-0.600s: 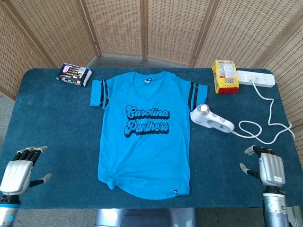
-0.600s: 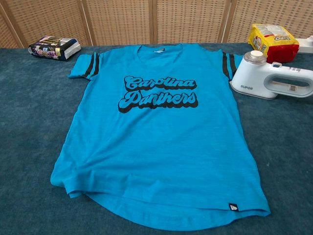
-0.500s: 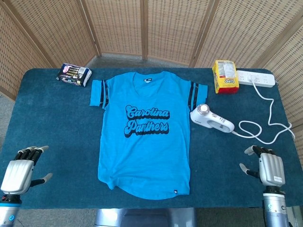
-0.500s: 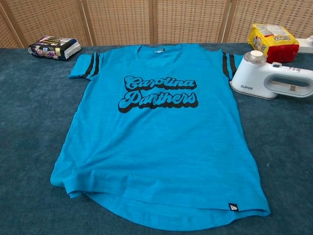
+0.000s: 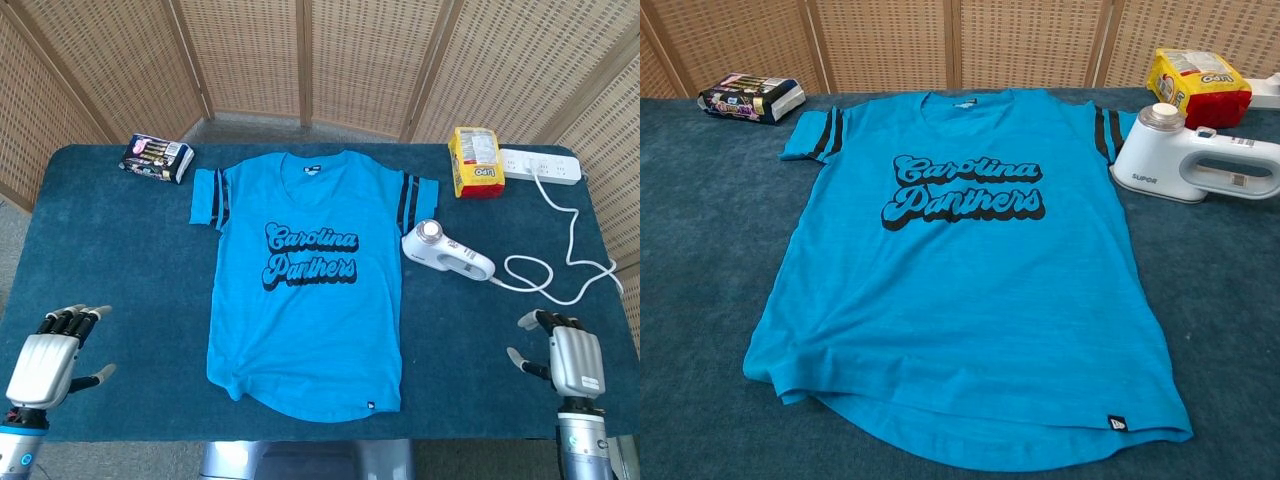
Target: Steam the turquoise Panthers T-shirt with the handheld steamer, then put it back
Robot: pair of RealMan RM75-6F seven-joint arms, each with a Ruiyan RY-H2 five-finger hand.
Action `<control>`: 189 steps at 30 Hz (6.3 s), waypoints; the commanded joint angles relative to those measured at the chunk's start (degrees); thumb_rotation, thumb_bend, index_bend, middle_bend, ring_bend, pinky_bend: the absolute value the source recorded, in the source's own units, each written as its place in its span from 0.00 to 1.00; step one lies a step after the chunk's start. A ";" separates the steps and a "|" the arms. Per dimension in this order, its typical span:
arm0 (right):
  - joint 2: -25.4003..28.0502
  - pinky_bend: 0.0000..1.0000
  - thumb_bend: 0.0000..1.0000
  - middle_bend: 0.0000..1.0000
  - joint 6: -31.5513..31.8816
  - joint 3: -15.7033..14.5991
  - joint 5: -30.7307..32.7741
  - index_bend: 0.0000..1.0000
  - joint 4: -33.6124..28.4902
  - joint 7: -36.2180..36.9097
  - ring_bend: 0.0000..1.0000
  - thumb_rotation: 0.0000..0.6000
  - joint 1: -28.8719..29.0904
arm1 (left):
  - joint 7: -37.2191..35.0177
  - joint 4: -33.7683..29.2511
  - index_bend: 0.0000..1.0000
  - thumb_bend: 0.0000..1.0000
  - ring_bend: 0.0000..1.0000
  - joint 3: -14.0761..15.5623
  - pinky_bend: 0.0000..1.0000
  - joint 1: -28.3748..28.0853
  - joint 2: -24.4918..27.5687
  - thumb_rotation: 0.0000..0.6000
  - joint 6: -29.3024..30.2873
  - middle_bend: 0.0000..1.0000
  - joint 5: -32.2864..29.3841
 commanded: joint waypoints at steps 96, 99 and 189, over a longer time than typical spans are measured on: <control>3.84 0.39 0.23 0.47 -4.68 2.77 -3.00 0.45 -7.42 0.63 0.43 0.98 4.09 | 28.46 1.47 0.66 0.49 0.45 2.82 0.60 -17.15 -22.26 1.00 -21.52 0.51 -4.79; 3.45 0.39 0.23 0.46 -6.61 3.56 -2.56 0.44 -8.33 -0.60 0.42 0.99 6.01 | 28.83 1.32 0.66 0.49 0.45 2.80 0.59 -17.34 -22.43 1.00 -21.74 0.51 -5.23; -25.40 0.32 0.24 0.26 -20.21 10.54 21.04 0.12 43.33 -28.77 0.24 0.99 33.53 | 38.59 -4.36 0.66 0.48 0.45 3.60 0.58 -21.32 -24.18 1.00 -19.30 0.51 -16.65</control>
